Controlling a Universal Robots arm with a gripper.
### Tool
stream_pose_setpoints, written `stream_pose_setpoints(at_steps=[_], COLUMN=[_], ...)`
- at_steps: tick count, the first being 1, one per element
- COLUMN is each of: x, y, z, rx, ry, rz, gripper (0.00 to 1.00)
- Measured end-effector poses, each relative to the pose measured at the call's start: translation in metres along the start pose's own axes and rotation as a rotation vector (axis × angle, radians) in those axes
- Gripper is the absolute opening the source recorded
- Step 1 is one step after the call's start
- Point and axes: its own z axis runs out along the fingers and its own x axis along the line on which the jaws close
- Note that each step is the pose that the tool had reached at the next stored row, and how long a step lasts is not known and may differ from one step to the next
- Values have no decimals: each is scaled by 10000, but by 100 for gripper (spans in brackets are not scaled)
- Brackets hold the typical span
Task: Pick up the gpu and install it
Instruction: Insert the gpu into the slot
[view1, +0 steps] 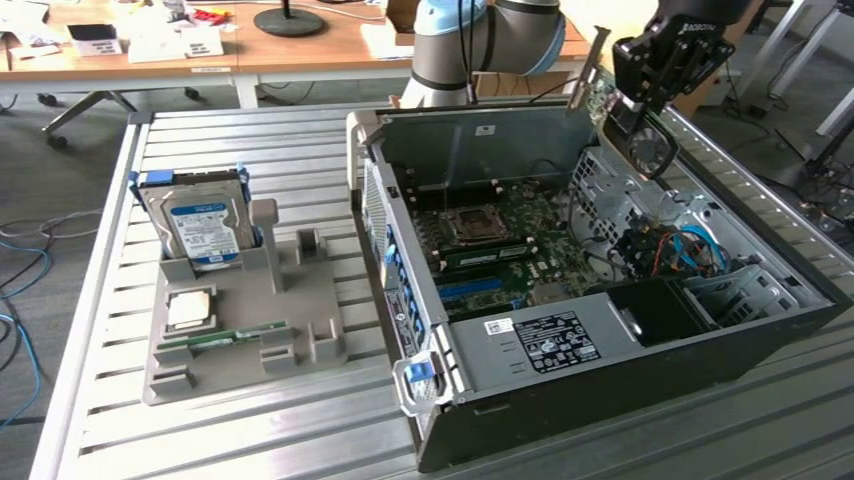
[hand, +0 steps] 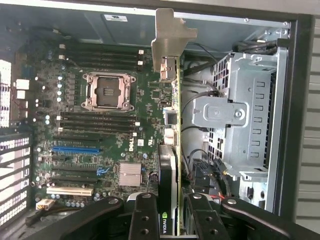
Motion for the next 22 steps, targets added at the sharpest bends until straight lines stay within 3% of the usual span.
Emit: stream_pose_setpoints(at_steps=[22], x=[1], y=[0], z=[3], rx=[-63], ry=[112], rz=[-2649], gripper=[27])
